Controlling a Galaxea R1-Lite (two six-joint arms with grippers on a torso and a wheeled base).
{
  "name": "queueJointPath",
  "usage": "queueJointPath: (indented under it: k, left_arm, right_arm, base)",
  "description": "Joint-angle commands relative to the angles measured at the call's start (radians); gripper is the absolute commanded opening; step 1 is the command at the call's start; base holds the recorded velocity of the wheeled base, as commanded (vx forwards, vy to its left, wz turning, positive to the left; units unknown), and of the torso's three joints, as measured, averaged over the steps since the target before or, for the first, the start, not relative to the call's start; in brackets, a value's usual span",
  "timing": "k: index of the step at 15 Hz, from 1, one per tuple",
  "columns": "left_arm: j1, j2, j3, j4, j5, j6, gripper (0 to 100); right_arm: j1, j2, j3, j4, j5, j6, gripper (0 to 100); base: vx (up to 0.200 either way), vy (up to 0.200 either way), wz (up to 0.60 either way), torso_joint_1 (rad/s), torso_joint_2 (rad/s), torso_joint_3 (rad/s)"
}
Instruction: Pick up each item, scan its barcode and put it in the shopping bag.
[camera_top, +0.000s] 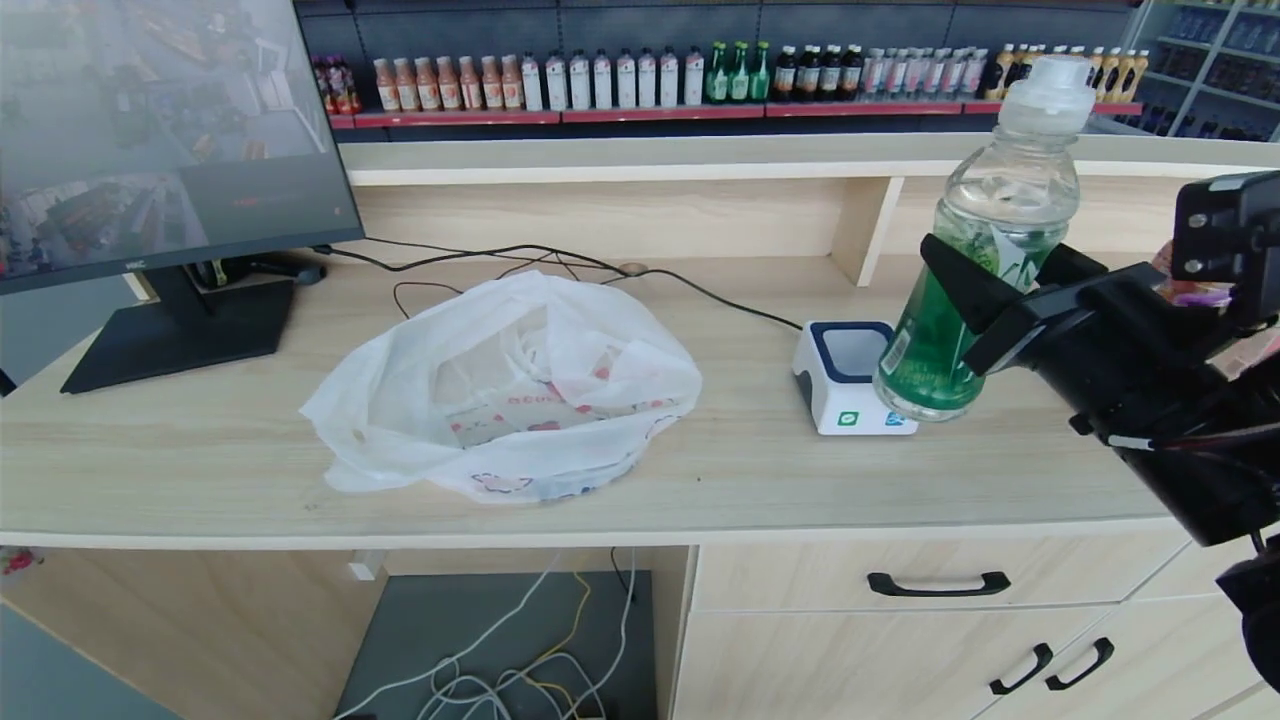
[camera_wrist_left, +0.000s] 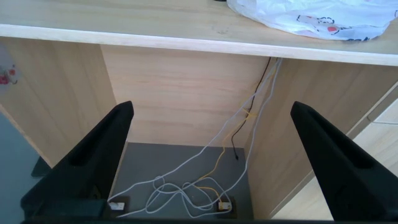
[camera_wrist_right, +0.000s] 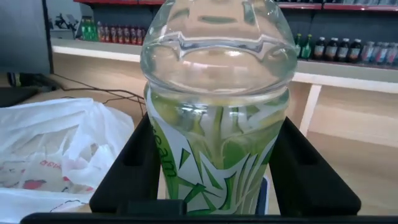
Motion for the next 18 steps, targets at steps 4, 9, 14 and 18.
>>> queueJointPath:
  k: [4,9,14,18]
  left_arm:
    - [-0.001,0.000,0.000,0.000,0.000,-0.001,100]
    - [-0.001,0.000,0.000,0.000,0.000,-0.001,100]
    - [-0.001,0.000,0.000,0.000,0.000,-0.001,100]
    - [-0.001,0.000,0.000,0.000,0.000,-0.001,100]
  right_arm:
    - [-0.022,0.076,-0.063,0.001,0.084,-0.101,0]
    - [-0.059,0.127,-0.143,0.003,0.208,-0.242,0]
    - [-0.153,0.186,-0.235,0.001,0.407,-0.386,0]
    - [-0.165,0.238,-0.315,0.046,0.485,-0.460,0]
  base:
    - [0.000,0.000,0.00,0.000,0.00,0.000]
    - [0.000,0.000,0.00,0.000,0.00,0.000]
    - [0.000,0.000,0.00,0.000,0.00,0.000]
    - [0.000,0.000,0.00,0.000,0.00,0.000]
